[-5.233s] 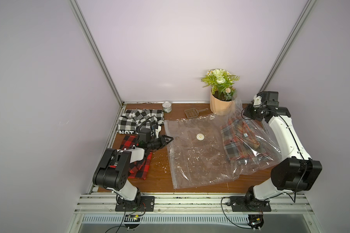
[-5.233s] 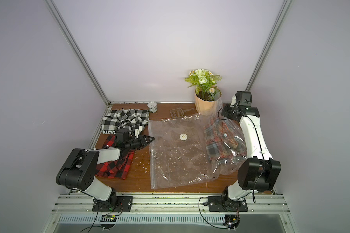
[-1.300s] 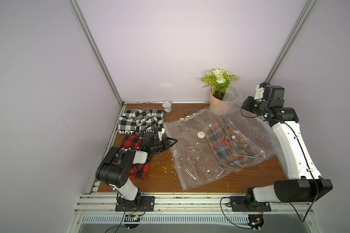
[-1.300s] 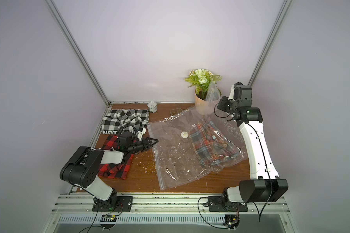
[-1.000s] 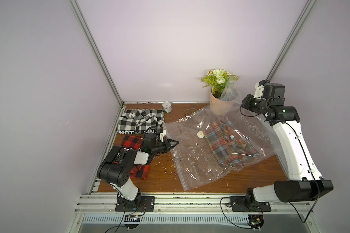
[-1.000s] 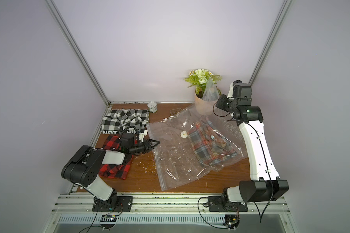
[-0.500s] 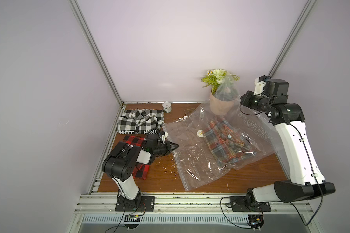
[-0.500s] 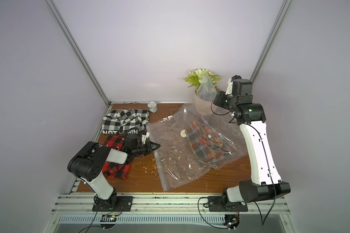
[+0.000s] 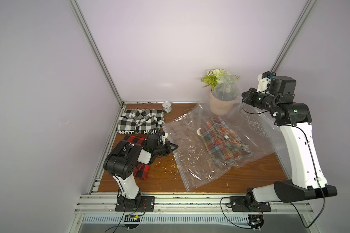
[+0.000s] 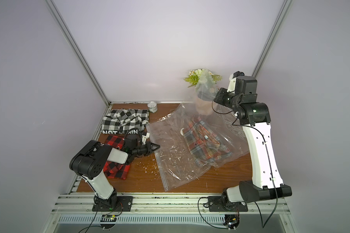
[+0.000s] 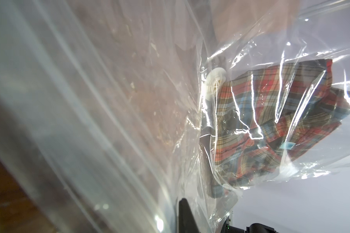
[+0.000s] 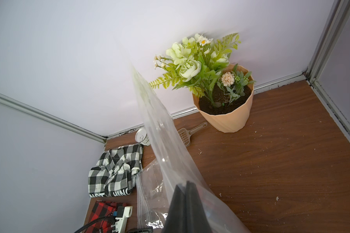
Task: Take the shirt out of the vacuum bag
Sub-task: Adjust the vacuum bag at the center of the board.
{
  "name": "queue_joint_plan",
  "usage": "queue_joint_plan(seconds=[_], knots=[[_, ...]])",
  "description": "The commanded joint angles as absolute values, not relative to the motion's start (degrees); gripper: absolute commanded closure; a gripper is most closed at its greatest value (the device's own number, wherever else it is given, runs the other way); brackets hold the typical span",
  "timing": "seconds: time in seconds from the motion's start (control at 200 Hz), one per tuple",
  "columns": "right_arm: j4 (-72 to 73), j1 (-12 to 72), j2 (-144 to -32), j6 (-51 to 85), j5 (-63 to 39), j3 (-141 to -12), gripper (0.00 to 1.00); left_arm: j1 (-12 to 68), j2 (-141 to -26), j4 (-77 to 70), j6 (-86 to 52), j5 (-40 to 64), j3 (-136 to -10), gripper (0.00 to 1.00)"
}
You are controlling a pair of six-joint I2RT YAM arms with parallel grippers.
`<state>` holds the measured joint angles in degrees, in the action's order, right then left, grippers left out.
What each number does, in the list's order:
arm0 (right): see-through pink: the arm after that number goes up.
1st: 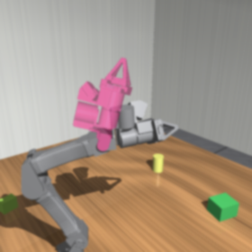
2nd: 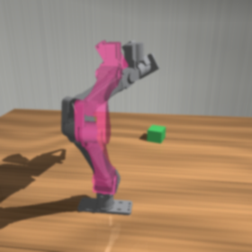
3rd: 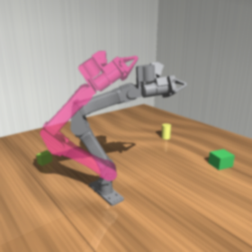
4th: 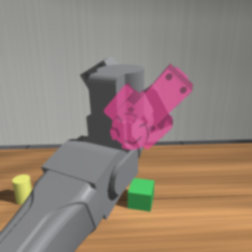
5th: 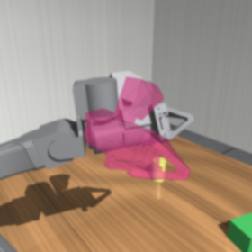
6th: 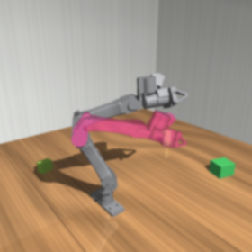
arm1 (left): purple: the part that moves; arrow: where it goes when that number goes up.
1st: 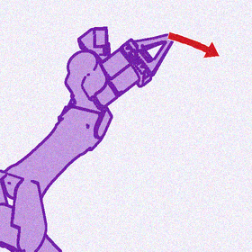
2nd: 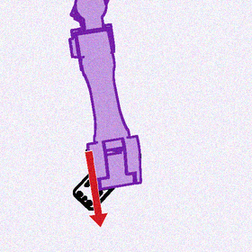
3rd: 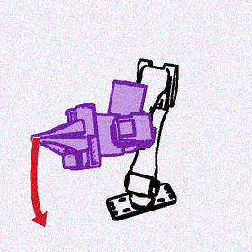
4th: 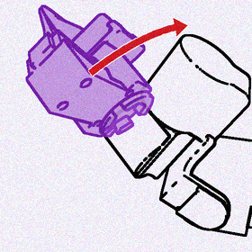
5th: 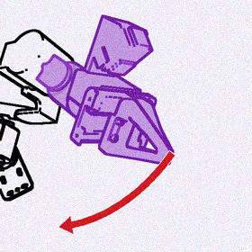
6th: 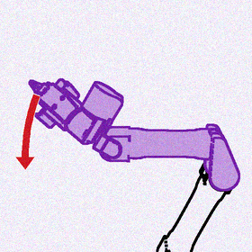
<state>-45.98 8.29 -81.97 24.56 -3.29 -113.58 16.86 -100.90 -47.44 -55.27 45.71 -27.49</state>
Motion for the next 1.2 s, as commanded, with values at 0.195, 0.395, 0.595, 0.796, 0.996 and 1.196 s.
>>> queue_joint_plan(seconds=[0.195, 0.395, 0.595, 0.796, 0.996, 1.196], knots=[[-44.5, 8.5, -81.9, 24.6, -4.4, -119.5, 1.0, 17.4, -103.3, -50.4, -55.0, 44.9, -28.8, 0.91], [-45.7, 8.5, -82.4, 24.4, -4.4, -121.4, 1.0, 17.4, -104.1, -51.3, -55.3, 45.0, -29.3, 0.91], [-47.2, 8.4, -82.6, 24.3, -4.0, -124.7, 1.0, 17.4, -104.8, -51.5, -55.1, 45.1, -29.7, 0.91], [-49.0, 8.5, -83.2, 24.3, -3.5, -128.6, 1.0, 17.4, -106.7, -52.5, -55.4, 45.2, -31.1, 0.91], [-53.2, 8.4, -84.8, 23.1, -1.4, -132.8, 1.0, 17.4, -106.7, -55.6, -57.8, 45.4, -31.7, 0.92], [-47.7, 8.4, -79.9, 22.6, 0.6, -113.2, 1.0, 17.4, -99.6, -55.6, -59.0, 46.6, -30.6, 0.93]])
